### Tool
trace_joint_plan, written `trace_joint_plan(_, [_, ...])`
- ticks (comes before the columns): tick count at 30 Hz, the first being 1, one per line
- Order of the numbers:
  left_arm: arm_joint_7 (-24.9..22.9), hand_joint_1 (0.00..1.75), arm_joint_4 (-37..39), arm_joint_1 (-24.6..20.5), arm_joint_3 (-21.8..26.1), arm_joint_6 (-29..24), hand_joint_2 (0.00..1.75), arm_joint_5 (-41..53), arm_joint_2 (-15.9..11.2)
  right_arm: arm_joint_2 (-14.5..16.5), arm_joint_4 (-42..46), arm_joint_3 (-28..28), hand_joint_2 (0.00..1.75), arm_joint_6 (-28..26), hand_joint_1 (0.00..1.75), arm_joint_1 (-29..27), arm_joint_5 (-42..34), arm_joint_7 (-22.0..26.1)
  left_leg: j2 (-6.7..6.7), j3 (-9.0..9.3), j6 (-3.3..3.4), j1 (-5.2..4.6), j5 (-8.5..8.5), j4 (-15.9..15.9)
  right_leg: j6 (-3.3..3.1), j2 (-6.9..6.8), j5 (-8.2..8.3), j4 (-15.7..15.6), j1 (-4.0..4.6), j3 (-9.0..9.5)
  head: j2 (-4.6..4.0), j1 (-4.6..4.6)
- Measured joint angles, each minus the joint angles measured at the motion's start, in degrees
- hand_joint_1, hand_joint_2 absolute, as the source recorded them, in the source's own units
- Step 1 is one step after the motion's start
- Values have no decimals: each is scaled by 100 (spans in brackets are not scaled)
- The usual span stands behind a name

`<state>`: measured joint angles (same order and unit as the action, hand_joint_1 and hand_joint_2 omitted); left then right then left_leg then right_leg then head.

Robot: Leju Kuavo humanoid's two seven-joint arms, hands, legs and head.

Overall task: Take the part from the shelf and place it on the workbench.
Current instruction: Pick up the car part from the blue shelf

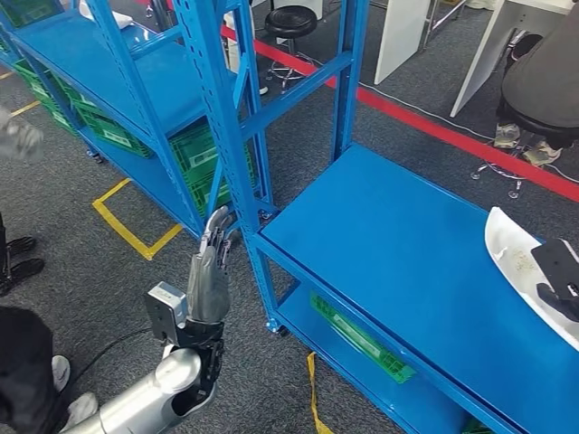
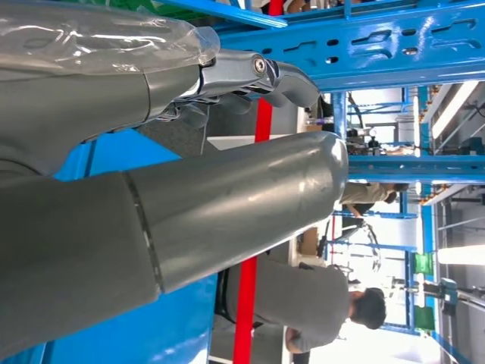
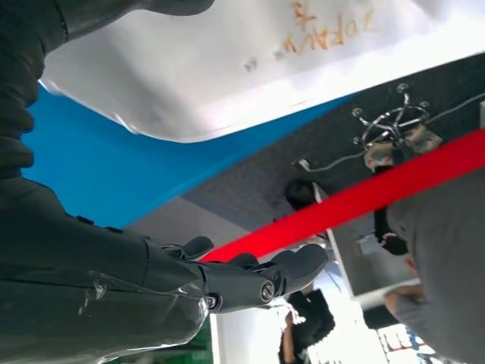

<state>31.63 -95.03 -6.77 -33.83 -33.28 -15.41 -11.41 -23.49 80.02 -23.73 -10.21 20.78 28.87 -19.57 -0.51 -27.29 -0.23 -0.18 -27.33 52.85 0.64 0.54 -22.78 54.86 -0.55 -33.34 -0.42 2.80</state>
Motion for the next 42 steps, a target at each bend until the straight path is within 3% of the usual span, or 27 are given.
trace_joint_plan(12, [-45, 0, -3, 76, 0, -54, 0, 5, -11, -350, 347, -577, 175, 998, 0, 466, -322, -415, 0, -4, 0, 1, 0, 0, 0, 0, 0, 0, -2, 1, 0, 1])
trace_joint_plan(29, [-145, 0, -80, 150, 0, -168, 0, 40, -48, -555, 384, -1120, 175, 1311, 0, 810, -1216, -712, 0, -4, 0, 1, 0, 0, 0, 0, 0, 0, -2, 1, 0, 1])
trace_joint_plan(36, [-218, 0, -141, 172, 0, -228, 0, 48, -68, -666, 550, -1419, 175, 1866, 0, 1095, -1782, -1232, 0, -3, 0, 1, 0, 0, 0, 0, 0, 0, -1, 0, 0, 2])
trace_joint_plan(42, [-254, 0, -177, 174, 0, -226, 0, 61, -80, -768, 572, -1762, 175, 1980, 0, 1282, -2117, -1448, 0, -3, 0, 1, 0, 0, 0, 1, 0, 1, -1, 0, 0, 1])
